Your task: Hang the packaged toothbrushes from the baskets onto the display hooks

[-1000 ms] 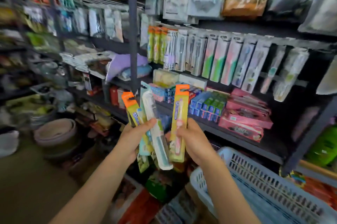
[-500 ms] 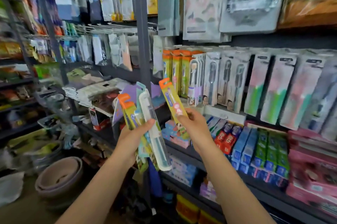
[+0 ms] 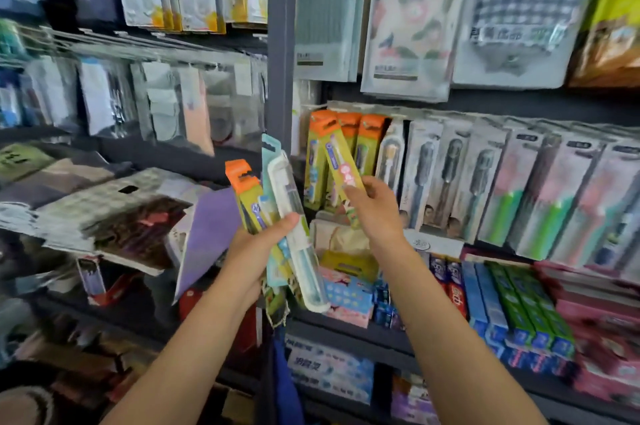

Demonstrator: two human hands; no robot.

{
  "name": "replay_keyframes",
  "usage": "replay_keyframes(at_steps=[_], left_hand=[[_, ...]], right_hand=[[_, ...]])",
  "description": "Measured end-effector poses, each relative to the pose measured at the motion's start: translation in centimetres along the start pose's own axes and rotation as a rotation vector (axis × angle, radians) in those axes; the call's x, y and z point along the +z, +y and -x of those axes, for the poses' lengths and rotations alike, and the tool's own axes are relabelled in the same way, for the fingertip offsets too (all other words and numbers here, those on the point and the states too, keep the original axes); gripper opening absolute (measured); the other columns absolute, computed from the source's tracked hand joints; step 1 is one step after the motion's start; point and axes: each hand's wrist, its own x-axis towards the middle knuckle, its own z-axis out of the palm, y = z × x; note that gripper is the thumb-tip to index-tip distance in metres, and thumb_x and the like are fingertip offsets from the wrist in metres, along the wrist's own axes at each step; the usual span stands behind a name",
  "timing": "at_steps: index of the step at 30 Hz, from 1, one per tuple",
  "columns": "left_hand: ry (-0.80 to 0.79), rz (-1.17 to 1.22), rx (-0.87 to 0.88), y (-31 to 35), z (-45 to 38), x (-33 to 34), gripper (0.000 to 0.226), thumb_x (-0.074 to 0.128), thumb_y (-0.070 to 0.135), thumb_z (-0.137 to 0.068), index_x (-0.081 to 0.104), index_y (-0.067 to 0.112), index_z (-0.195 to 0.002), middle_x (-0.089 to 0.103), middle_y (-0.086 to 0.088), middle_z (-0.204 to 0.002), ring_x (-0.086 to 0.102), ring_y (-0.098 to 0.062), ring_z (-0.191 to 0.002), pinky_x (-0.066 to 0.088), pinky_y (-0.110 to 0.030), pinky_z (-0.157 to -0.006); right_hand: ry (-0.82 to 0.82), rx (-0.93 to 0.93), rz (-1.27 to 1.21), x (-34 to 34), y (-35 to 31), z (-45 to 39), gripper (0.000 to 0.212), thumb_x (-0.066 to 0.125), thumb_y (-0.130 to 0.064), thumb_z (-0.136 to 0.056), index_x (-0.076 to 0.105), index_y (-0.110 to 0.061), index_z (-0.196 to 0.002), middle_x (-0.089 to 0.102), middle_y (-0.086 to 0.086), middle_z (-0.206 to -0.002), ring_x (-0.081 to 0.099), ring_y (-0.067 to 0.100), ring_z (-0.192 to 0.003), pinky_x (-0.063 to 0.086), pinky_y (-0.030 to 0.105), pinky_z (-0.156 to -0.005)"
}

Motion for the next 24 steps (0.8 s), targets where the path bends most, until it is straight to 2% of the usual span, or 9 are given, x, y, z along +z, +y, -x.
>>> replay_keyframes(at_steps=[3, 6, 10, 13, 16, 18, 19, 22, 24], left_hand=[[-0.035, -0.013, 0.017, 0.3, -1.6, -0.8, 0.047, 0.082, 0.026, -0.076, 0.070, 0.015, -0.120, 0.077, -0.005, -0.111, 0.074, -0.024, -0.099, 0.057, -0.046, -0.092], [-0.047, -0.026, 0.041, 0.5, -2.6, -1.0, 0.066, 0.086, 0.036, -0.059, 0.070, 0.017, -0.121, 0.077, -0.001, -0.111, 0.074, -0.022, -0.101, 0.056, -0.045, -0.094], [-0.067, -0.022, 0.060, -0.4, -3.1, -0.6, 0.049, 0.087, 0.025, -0.069, 0.071, 0.022, -0.115, 0.078, 0.003, -0.106, 0.074, -0.016, -0.098, 0.056, -0.042, -0.091], [-0.083, -0.039, 0.063, -1.4, -3.1, 0.5, 0.034, 0.080, 0.018, -0.077, 0.071, 0.025, -0.109, 0.078, 0.006, -0.103, 0.074, -0.015, -0.097, 0.055, -0.044, -0.095], [-0.090, -0.072, 0.083, -1.8, -3.2, 1.7, 0.052, 0.086, 0.029, -0.070, 0.070, 0.024, -0.119, 0.077, 0.006, -0.111, 0.072, -0.017, -0.105, 0.052, -0.049, -0.102], [-0.085, -0.080, 0.091, -1.8, -3.4, 2.3, 0.065, 0.092, 0.034, -0.066, 0.067, 0.023, -0.125, 0.075, 0.006, -0.115, 0.071, -0.017, -0.109, 0.051, -0.050, -0.104], [-0.080, -0.078, 0.095, -1.8, -3.5, 2.5, 0.066, 0.091, 0.034, -0.066, 0.067, 0.022, -0.126, 0.075, 0.005, -0.116, 0.071, -0.018, -0.109, 0.051, -0.050, -0.104], [-0.076, -0.074, 0.096, -2.0, -3.7, 2.8, 0.060, 0.082, 0.030, -0.068, 0.067, 0.021, -0.125, 0.076, 0.003, -0.114, 0.072, -0.018, -0.107, 0.051, -0.050, -0.103], [-0.075, -0.074, 0.090, -2.3, -3.6, 2.9, 0.052, 0.080, 0.023, -0.074, 0.068, 0.020, -0.124, 0.076, 0.002, -0.114, 0.072, -0.019, -0.106, 0.052, -0.050, -0.102]], right_hand=[[0.080, 0.004, -0.029, 1.1, 0.3, -0.6, 0.019, 0.060, -0.021, -0.101, 0.060, -0.009, -0.115, 0.065, 0.008, -0.094, 0.068, 0.020, -0.072, 0.047, 0.021, -0.049], [0.125, -0.033, -0.018, 1.9, 1.1, -0.9, 0.017, 0.060, -0.019, -0.101, 0.060, -0.009, -0.115, 0.063, 0.002, -0.083, 0.061, 0.005, -0.058, 0.046, 0.019, -0.050], [0.218, -0.033, -0.075, 2.2, 3.1, -1.5, 0.007, 0.060, -0.019, -0.099, 0.061, -0.018, -0.106, 0.059, 0.005, -0.078, 0.051, 0.021, -0.064, 0.042, 0.036, -0.059], [0.232, -0.041, -0.076, 2.0, 4.1, -2.0, 0.005, 0.058, -0.018, -0.100, 0.058, -0.014, -0.103, 0.053, 0.001, -0.075, 0.047, 0.011, -0.058, 0.039, 0.026, -0.052], [0.205, -0.062, -0.021, 2.1, 4.6, -2.9, 0.010, 0.054, -0.020, -0.102, 0.053, -0.009, -0.103, 0.050, -0.002, -0.076, 0.045, 0.006, -0.058, 0.035, 0.014, -0.047], [0.135, -0.026, 0.009, 2.4, 5.0, -3.4, 0.014, 0.050, -0.025, -0.105, 0.051, -0.010, -0.107, 0.051, -0.003, -0.083, 0.051, 0.012, -0.073, 0.038, 0.015, -0.057], [0.089, 0.013, 0.030, 2.4, 5.3, -3.6, 0.023, 0.048, -0.030, -0.106, 0.052, -0.010, -0.117, 0.056, -0.002, -0.095, 0.055, 0.018, -0.088, 0.042, 0.020, -0.069], [-0.022, 0.150, 0.066, 2.5, 6.0, -3.9, 0.060, 0.038, -0.046, -0.107, 0.037, -0.006, -0.152, 0.048, 0.010, -0.147, 0.045, 0.029, -0.136, 0.036, 0.036, -0.106], [-0.067, 0.227, 0.112, 2.2, 6.6, -4.1, 0.063, 0.037, -0.049, -0.107, 0.038, -0.004, -0.151, 0.047, 0.013, -0.150, 0.045, 0.029, -0.137, 0.036, 0.037, -0.107]])
